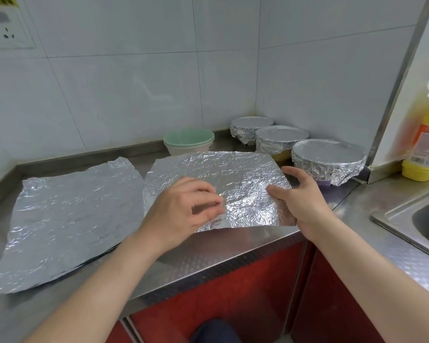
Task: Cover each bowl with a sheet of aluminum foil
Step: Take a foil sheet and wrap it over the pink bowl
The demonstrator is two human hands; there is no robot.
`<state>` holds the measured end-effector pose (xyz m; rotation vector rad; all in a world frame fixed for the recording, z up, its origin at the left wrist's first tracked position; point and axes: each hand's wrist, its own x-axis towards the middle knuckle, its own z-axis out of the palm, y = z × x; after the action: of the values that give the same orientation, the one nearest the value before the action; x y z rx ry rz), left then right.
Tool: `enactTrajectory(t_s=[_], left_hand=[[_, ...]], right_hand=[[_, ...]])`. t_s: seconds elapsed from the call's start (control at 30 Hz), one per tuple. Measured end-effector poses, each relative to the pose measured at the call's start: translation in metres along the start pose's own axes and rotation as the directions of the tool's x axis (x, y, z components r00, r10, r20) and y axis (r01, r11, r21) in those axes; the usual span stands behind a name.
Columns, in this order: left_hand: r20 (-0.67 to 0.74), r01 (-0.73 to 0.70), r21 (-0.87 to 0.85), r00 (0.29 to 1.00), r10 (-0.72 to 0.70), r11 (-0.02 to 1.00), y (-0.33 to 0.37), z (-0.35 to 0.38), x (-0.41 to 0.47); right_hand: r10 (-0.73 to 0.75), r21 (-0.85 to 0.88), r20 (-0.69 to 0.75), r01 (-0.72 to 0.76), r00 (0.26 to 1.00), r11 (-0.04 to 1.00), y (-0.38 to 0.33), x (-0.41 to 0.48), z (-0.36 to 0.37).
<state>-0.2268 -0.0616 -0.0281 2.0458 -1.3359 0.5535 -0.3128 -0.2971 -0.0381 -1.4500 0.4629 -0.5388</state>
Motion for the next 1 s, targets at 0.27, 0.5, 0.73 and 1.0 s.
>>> enactTrajectory(t_s=[0.27, 0.5, 0.73, 1.0], left_hand=[[-0.062, 0.083, -0.043, 0.994, -0.085, 0.996, -0.010, 0.001, -0.008], [-0.099, 0.158, -0.155, 0.980, -0.175, 0.975, -0.002, 0.001, -0.008], [-0.091, 0.222, -0.216, 0.965, -0.246, 0.951, 0.000, 0.004, -0.005], [-0.090, 0.195, -0.162, 0.973, -0.212, 0.967, 0.001, 0.006, -0.001]], right_hand=[[-0.041, -0.052, -0.003, 0.041, 0.999, 0.998, 0.004, 0.001, 0.005], [-0.148, -0.122, 0.024, 0.150, 0.989, 0.981, 0.004, -0.001, 0.003], [-0.211, -0.182, 0.081, 0.223, 0.974, 0.958, 0.014, -0.002, 0.001], [-0.718, -0.644, 0.363, 0.716, 0.594, 0.268, -0.019, -0.012, 0.020]])
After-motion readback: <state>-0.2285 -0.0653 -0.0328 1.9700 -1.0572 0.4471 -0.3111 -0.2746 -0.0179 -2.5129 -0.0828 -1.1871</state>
